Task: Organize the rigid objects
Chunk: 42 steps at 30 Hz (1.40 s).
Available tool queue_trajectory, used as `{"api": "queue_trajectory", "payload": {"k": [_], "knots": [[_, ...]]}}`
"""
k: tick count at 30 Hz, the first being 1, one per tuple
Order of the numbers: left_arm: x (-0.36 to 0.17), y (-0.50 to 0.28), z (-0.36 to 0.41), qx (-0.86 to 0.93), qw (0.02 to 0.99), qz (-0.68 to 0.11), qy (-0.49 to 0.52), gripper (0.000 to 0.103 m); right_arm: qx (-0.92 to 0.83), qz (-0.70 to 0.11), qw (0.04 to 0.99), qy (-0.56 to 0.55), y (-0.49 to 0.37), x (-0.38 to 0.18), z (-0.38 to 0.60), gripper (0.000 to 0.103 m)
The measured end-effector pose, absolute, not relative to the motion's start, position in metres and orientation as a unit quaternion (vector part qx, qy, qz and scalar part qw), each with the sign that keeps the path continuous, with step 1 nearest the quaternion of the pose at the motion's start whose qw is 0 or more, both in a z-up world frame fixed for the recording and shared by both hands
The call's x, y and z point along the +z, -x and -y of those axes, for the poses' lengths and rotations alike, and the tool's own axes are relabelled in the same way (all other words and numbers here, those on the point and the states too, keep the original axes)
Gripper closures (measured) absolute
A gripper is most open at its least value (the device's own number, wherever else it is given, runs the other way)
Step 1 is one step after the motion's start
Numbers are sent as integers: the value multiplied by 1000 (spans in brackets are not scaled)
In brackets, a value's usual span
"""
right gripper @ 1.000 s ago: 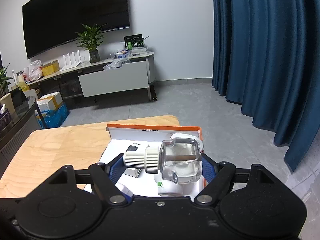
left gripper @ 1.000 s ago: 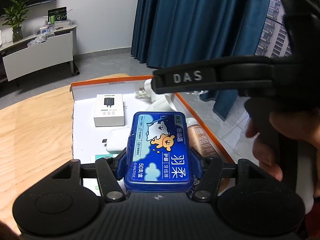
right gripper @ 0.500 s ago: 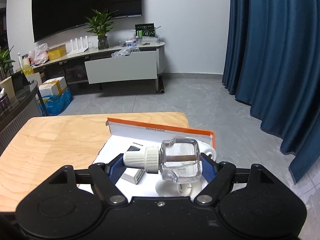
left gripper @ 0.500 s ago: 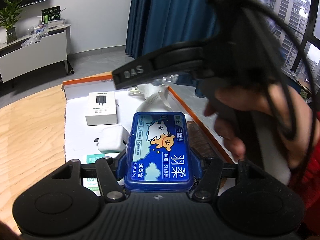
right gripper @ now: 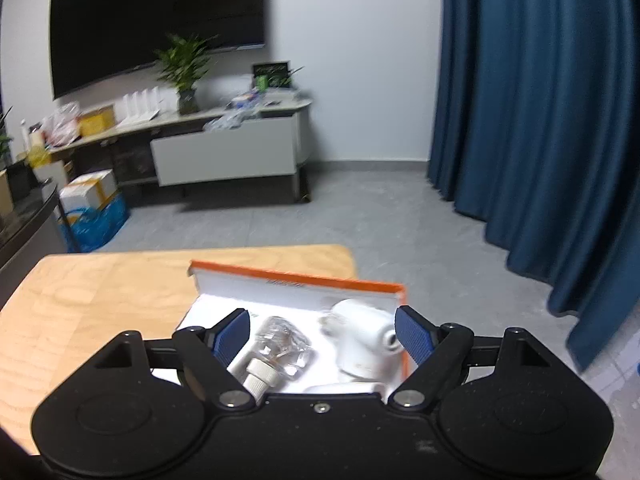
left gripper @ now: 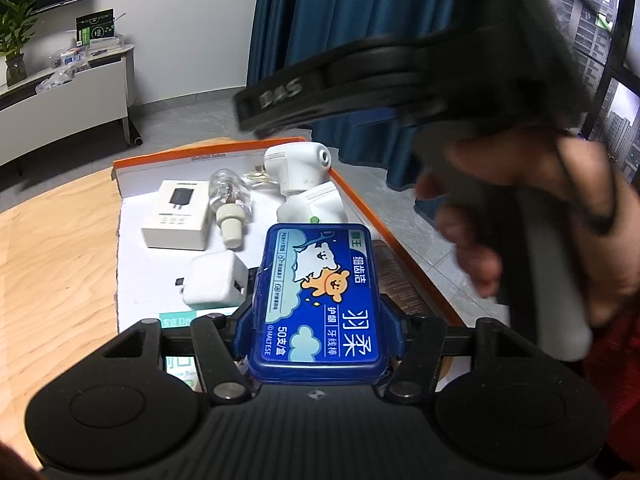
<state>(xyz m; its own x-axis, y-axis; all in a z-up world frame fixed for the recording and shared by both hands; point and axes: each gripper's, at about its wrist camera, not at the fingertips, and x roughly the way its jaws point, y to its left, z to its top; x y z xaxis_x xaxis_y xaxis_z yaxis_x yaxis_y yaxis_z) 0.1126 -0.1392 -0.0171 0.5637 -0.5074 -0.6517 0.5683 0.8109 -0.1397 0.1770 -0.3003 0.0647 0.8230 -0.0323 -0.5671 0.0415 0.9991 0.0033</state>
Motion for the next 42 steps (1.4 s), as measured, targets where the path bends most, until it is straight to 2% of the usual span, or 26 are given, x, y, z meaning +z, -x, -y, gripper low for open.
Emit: {"api": "queue_trajectory", "payload": {"k": [7,10,21,42], "knots": [[-17,-118,146,-276,886,-371,-34,39,-41,-274,960,-33,-143,81,318,8],[-13,-117,146,-259,889,-376,-27,21,-49,-269,961,-40,-130,87,323,7],[16,-101,129,-196,911,-363,-20,2,-62,-273,958,-54,-85,93,324,6],[16,-33,114,-116,926,-357,-43,0,-52,-301,950,-62,0,74,312,4]]}}
